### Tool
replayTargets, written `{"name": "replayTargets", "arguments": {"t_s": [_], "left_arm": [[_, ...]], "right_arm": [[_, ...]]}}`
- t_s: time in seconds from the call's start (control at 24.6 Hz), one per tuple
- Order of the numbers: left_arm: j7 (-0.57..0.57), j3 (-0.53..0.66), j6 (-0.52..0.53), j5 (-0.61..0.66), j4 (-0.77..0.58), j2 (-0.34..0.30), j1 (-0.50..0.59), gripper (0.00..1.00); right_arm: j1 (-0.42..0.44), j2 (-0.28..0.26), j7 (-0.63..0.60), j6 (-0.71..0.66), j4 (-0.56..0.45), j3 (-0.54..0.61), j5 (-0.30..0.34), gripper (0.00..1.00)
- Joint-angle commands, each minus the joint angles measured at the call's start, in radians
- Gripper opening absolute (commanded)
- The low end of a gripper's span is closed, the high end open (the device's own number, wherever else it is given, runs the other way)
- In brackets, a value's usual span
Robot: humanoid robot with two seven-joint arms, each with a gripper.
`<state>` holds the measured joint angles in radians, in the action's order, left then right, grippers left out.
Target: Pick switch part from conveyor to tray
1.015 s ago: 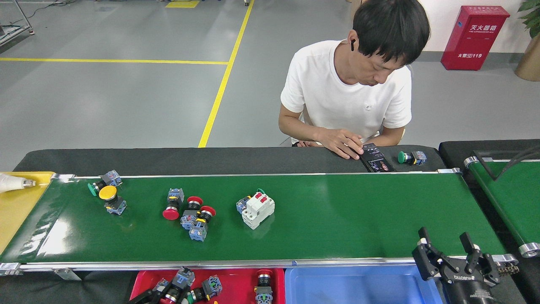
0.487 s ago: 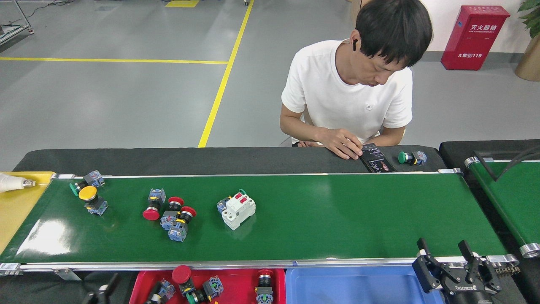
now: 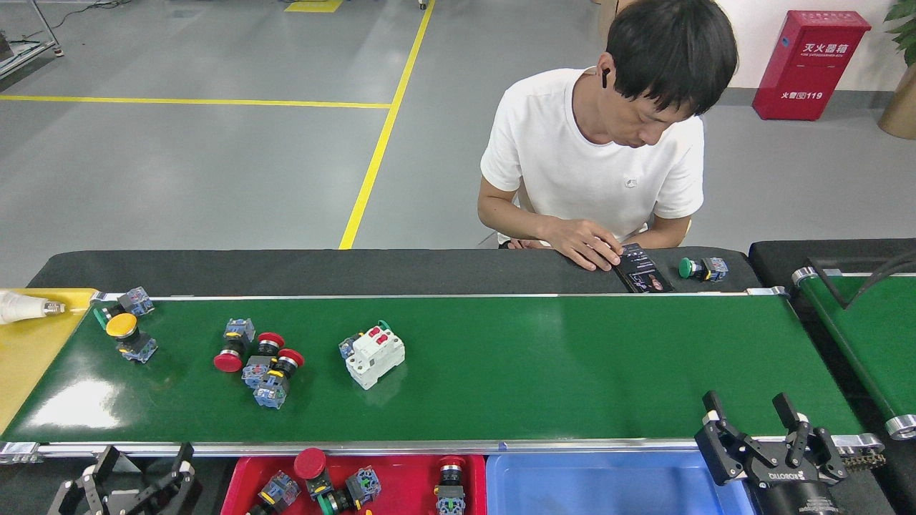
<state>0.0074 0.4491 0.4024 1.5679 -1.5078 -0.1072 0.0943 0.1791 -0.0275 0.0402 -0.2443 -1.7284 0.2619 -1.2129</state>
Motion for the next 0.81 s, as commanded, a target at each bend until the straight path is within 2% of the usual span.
{"name": "replayTargets", "arguments": {"t_s": [0.0, 0.16, 0.45, 0.61, 0.77], "left_arm": [[0.003, -0.003, -0.007, 0.026, 0.047, -0.017, -0.05, 1.0], [0.013, -0.05, -0.011, 0.073, 0.176, -0.04, -0.149, 1.0], [0.014, -0.187, -0.119, 0.092, 0.374, -0.083, -0.315, 1.0], [0.014, -0.195, -0.12, 0.093, 0.497, -0.097, -0.433, 1.0], [0.016, -0.196, -0.12, 0.093, 0.686, -0.137, -0.568, 1.0]], "right_arm": [[-0.004, 0.0, -0.008, -0.004, -0.016, -0.001, 0.003, 0.98], [-0.001, 0.0, -0.006, -0.004, -0.014, -0.007, 0.003, 0.98], [-0.001, 0.006, -0.006, -0.004, -0.013, -0.009, 0.003, 0.98], [-0.001, 0.008, -0.006, -0.004, -0.013, -0.009, 0.003, 0.98], [-0.001, 0.011, -0.007, -0.004, -0.011, -0.021, 0.003, 0.98]]}}
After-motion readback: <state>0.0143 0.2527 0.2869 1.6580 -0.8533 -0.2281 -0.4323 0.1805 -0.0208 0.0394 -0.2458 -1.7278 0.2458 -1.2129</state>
